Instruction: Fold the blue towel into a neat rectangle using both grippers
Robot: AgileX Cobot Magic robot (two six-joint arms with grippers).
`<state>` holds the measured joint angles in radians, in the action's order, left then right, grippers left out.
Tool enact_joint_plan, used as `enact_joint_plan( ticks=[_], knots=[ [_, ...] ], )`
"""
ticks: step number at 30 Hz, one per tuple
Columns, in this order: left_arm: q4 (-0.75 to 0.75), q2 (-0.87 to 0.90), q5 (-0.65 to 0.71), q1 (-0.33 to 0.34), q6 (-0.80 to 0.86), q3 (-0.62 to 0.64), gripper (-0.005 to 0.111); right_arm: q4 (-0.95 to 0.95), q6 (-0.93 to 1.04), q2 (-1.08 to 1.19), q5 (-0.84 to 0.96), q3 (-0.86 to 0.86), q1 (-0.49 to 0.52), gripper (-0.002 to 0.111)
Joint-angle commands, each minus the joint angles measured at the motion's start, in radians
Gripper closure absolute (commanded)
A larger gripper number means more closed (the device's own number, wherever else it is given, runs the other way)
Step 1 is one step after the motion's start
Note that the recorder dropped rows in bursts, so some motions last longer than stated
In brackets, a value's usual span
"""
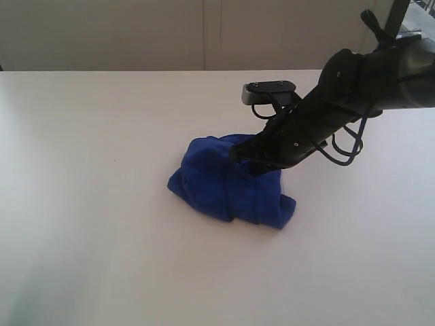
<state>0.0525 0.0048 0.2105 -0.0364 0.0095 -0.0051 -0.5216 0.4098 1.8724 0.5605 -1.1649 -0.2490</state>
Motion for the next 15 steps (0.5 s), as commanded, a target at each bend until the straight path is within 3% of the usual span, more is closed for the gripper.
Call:
enact_joint_plan(
  ticks=[1, 15],
  knots=[
    [-0.001, -0.005, -0.001, 0.003, -0.010, 0.005, 0.107, 0.003, 0.013, -0.004, -0.008, 0.003, 0.000, 0.108],
    [-0.001, -0.005, -0.046, 0.003, -0.010, 0.005, 0.107, 0.003, 0.013, -0.004, 0.023, 0.003, 0.000, 0.108]
  ],
)
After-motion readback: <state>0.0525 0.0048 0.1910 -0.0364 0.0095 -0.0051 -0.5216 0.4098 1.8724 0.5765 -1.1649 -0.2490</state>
